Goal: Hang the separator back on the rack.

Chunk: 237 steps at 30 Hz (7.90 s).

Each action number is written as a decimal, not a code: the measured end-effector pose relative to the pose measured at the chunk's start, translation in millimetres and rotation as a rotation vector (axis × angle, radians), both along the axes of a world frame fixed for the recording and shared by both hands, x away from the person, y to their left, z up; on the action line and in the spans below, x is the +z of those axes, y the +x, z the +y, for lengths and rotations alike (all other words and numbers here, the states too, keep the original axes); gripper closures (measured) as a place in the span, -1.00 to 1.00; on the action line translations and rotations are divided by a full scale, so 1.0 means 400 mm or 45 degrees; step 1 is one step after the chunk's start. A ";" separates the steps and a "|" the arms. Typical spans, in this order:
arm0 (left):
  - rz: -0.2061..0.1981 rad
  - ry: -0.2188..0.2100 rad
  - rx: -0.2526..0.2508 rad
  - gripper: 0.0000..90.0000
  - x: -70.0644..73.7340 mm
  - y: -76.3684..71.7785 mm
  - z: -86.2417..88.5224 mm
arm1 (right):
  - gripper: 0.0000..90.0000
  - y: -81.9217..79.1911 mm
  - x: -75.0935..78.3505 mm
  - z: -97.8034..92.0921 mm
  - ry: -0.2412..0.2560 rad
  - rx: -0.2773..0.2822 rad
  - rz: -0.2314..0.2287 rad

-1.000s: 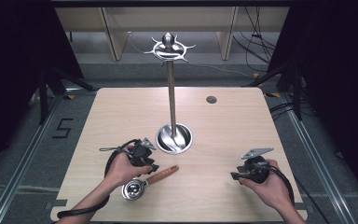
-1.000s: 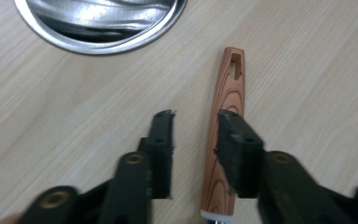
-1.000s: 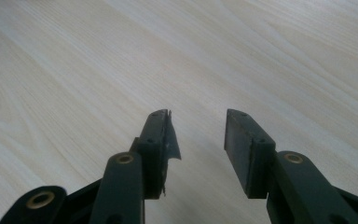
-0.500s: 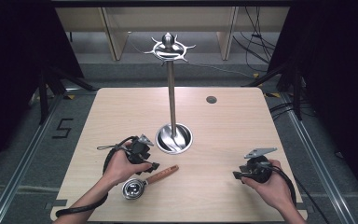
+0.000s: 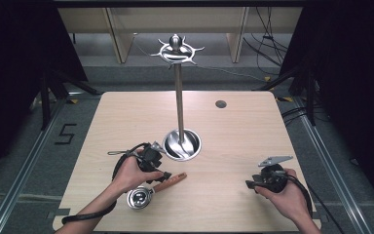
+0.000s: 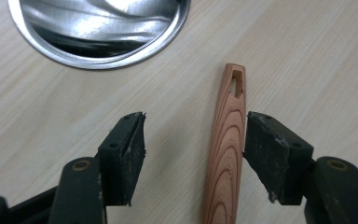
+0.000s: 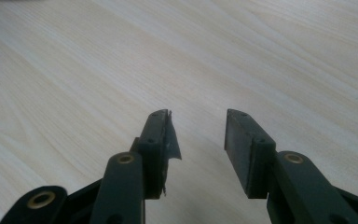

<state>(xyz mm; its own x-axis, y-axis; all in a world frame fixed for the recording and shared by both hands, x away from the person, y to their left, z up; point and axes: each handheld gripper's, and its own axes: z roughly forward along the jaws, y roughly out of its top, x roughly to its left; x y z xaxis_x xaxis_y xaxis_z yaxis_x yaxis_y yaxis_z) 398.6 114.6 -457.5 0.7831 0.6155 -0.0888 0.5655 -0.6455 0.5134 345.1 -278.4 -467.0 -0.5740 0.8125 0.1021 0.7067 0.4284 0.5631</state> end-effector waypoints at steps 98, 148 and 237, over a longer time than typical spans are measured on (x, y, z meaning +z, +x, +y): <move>0.134 0.140 -0.128 0.52 0.038 -0.047 0.074 | 0.33 0.006 0.005 0.004 0.024 -0.033 0.030; -0.324 -0.389 0.195 0.52 0.144 -0.083 0.122 | 0.33 0.007 0.000 0.013 0.080 -0.047 -0.030; -0.625 -0.563 0.329 0.52 0.321 -0.051 0.058 | 0.32 0.006 0.014 0.009 0.053 -0.041 -0.028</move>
